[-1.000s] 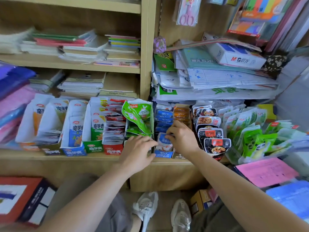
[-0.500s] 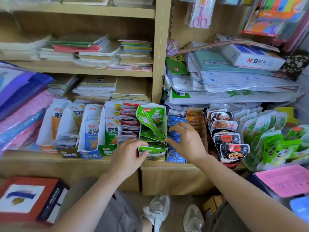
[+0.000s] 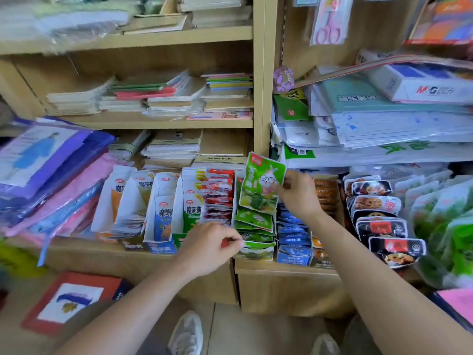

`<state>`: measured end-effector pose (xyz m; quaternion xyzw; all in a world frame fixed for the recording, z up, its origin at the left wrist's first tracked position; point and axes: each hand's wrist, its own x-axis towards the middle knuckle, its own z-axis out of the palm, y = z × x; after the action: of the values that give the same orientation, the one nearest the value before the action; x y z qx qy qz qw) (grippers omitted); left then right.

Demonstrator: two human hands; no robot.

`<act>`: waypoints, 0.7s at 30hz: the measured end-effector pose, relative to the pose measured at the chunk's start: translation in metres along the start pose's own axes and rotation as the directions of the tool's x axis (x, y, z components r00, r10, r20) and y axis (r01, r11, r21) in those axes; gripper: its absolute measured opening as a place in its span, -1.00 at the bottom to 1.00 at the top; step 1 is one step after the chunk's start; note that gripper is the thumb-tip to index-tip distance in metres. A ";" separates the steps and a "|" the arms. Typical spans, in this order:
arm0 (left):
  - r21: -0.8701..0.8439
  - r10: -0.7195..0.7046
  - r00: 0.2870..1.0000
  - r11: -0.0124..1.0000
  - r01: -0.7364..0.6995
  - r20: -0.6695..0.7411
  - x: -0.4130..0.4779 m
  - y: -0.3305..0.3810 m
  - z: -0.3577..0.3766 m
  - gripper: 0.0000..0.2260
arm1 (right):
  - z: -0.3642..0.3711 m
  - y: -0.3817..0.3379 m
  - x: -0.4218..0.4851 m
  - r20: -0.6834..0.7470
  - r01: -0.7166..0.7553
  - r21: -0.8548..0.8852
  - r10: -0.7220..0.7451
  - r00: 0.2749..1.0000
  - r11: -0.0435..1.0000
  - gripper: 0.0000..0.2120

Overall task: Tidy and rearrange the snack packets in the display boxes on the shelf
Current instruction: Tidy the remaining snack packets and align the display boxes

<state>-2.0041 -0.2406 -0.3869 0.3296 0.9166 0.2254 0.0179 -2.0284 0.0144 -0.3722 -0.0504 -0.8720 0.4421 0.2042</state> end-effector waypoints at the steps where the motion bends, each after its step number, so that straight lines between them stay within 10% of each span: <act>1: -0.005 0.007 0.999 1.000 -0.007 -0.034 0.003 -0.001 -0.002 -0.78 | -0.005 0.002 0.001 -0.016 -0.019 0.087 0.021 1.000 0.996 -0.97; 6: -0.019 0.020 0.950 0.999 -0.027 -0.311 0.015 -0.008 -0.006 -0.95 | -0.003 0.009 0.010 0.013 -0.002 0.168 0.000 1.000 0.986 -0.87; 11: 0.044 0.073 0.829 0.997 -0.058 -0.555 0.024 -0.015 -0.001 -0.91 | 0.017 0.014 0.014 0.215 0.280 -0.336 -0.216 0.953 0.899 -0.88; 16: -0.006 0.049 0.883 0.998 -0.059 -0.467 0.032 -0.023 0.002 -0.67 | 0.017 0.011 0.003 0.230 0.324 -0.336 -0.257 0.939 0.884 -0.67; 21: 0.016 0.101 0.904 0.994 -0.104 -0.416 0.040 -0.022 -0.002 -0.56 | 0.006 0.006 -0.008 0.190 0.350 -0.179 -0.317 0.929 0.919 -0.87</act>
<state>-2.0484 -0.2320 -0.3894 0.3217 0.8800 0.2943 -0.1884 -2.0239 0.0108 -0.3825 0.1132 -0.9229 0.3086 0.2008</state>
